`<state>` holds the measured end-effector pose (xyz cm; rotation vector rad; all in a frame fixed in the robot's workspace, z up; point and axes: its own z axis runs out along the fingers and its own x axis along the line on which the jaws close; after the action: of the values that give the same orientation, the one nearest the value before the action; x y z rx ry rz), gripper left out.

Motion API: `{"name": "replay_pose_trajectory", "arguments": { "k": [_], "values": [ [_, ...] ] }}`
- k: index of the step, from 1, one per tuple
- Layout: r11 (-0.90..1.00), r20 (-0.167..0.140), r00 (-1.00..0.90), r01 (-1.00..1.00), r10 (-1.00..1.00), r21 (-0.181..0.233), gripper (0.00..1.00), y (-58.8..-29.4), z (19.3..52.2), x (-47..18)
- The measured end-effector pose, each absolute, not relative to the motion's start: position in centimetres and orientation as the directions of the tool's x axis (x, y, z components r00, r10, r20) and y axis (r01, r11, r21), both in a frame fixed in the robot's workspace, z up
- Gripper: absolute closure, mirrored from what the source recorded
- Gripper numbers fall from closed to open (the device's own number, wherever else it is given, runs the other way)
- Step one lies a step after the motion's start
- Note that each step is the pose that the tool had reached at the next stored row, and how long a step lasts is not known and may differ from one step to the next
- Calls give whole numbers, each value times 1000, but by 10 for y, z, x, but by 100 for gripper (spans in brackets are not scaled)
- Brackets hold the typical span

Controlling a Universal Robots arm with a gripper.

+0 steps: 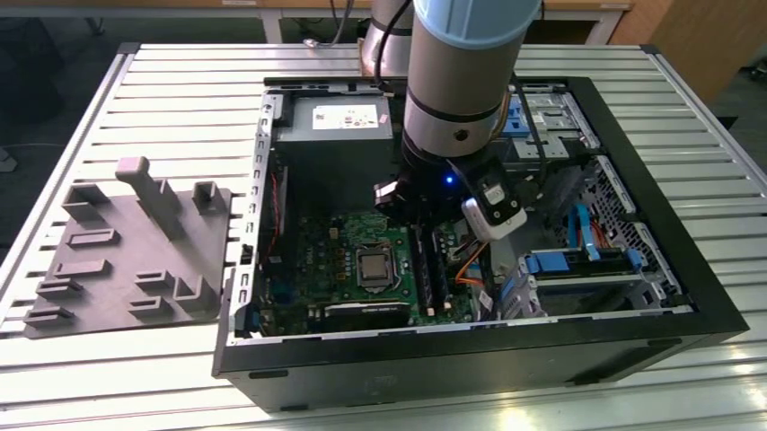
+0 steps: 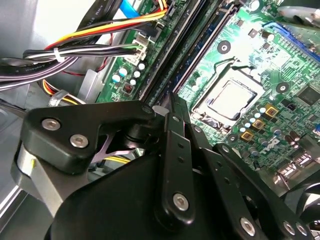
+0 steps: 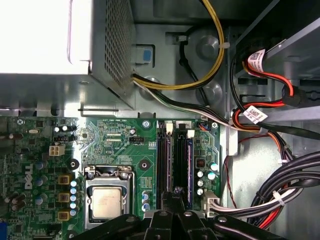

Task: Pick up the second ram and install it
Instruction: 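Insert the second ram into the second slot, then press down the second ram until it locks into place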

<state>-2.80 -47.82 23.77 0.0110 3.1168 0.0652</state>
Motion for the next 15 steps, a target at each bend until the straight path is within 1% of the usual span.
{"name": "replay_pose_trajectory", "arguments": {
  "k": [2, 4, 15],
  "values": [
    [999, -24, -1000, 7, 8, 41, 89, -478, 238, -28],
    [999, -24, -1000, 7, 7, 31, 89, -478, 238, -28],
    [1000, -24, -1000, 7, 7, 30, 89, -475, 238, -28]
  ]
}}
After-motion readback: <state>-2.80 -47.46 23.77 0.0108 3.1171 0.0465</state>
